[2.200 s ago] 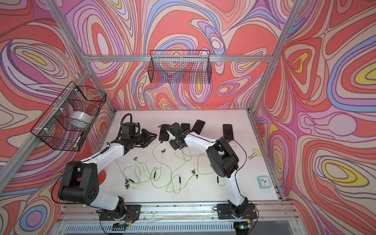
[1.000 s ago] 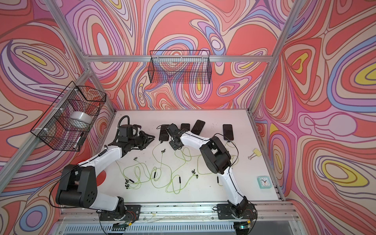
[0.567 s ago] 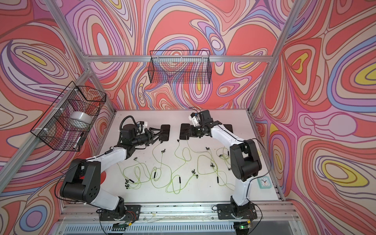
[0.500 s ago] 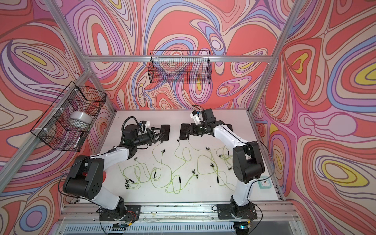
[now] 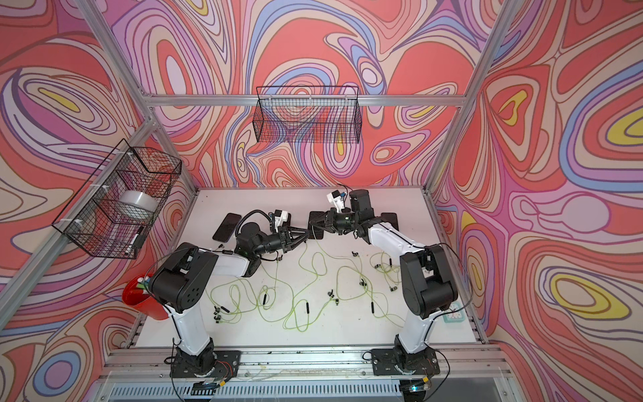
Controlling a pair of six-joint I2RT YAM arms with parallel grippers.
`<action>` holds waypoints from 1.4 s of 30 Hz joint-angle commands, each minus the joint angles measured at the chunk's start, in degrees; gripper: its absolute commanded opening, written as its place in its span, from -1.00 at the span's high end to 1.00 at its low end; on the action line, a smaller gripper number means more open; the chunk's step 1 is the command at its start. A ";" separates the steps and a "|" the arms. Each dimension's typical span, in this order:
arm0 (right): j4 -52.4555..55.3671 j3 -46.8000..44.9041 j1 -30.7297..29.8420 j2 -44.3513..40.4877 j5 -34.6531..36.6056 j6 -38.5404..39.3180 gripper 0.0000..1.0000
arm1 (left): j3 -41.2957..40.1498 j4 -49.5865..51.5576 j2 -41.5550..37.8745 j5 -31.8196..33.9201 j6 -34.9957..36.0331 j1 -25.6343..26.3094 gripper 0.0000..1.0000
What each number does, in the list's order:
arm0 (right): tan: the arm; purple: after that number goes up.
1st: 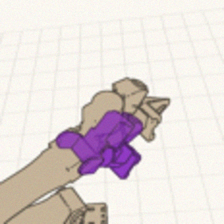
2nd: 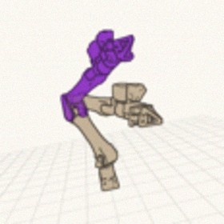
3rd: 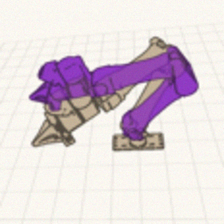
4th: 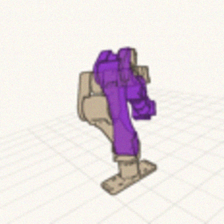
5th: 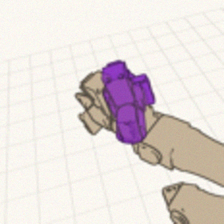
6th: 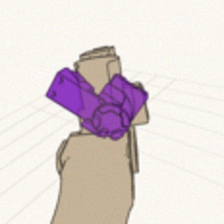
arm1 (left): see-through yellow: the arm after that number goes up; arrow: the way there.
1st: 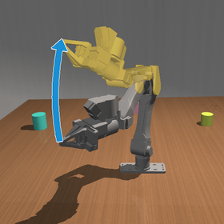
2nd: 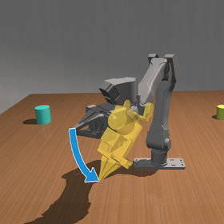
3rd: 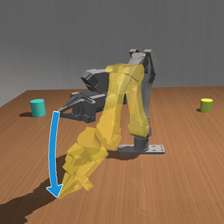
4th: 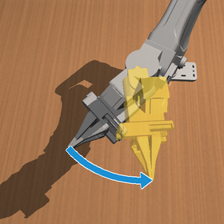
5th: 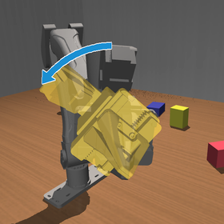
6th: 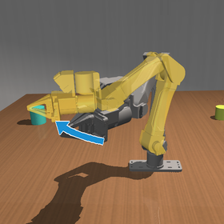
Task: Plug wired earphones into phones
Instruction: Pick up the wired earphone from the center of the board, then move the phone to the center of the board.
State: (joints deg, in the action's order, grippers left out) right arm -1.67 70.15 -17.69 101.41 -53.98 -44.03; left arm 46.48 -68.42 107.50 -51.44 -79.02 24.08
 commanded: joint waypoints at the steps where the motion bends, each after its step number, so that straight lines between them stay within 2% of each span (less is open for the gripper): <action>1: -6.08 -1.46 0.20 -1.10 -0.53 -3.76 0.95 | 1.68 -5.07 -0.63 -1.00 1.14 0.97 0.34; 7: -10.19 -2.80 0.20 -0.73 -0.78 -6.14 0.95 | 2.91 2.03 -2.21 -1.17 5.18 1.98 0.46; 17: -8.26 -3.17 0.16 -1.53 -0.64 -3.81 0.98 | 4.83 9.16 -3.27 -0.73 8.88 1.94 0.58; 19: -7.06 -3.43 1.08 -2.52 0.64 -2.80 0.99 | 5.57 11.92 -3.94 -0.57 10.62 1.64 0.48; 21: -5.01 -4.31 3.18 -4.43 2.55 -1.55 1.00 | 7.43 17.90 -4.93 -0.65 13.90 1.28 0.19; 22: -1.97 -4.77 4.63 -5.69 4.75 -0.15 1.00 | 9.57 24.45 -5.68 -0.24 17.80 1.20 0.02; 23: 1.97 -4.80 5.90 -6.75 7.07 2.00 1.00 | 12.27 32.74 -6.25 0.51 22.59 1.23 -0.12; 25: 8.86 -5.73 8.42 -9.46 12.02 6.04 1.00 | 22.08 57.10 -6.37 6.28 36.90 1.93 -0.34; 28: 10.93 -9.33 10.63 -13.05 14.89 7.45 1.00 | 38.55 81.43 -0.42 18.07 52.06 3.68 -0.49; 31: 11.45 -12.49 11.21 -15.35 16.06 8.46 1.00 | 52.99 92.10 8.76 24.23 57.16 4.27 -0.56; 33: 10.37 -14.73 11.44 -16.77 16.84 8.34 1.00 | 61.70 96.02 15.16 26.85 59.44 4.80 -0.57; 38: 9.63 -19.12 11.66 -19.73 19.24 8.55 1.00 | 85.97 107.78 31.28 39.00 64.79 8.31 -0.62; 40: 9.79 -20.62 11.72 -20.95 20.06 9.08 1.00 | 94.63 111.28 36.96 41.08 65.46 9.41 -0.63; 42: 10.38 -22.19 11.88 -22.45 21.18 9.68 1.00 | 99.99 112.22 41.13 42.31 65.75 10.32 -0.67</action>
State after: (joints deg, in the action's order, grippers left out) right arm 8.19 49.54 -6.07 81.89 -35.51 -36.25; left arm 139.85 33.10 145.05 -15.38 -17.91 32.73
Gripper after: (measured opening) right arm 0.078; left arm 0.825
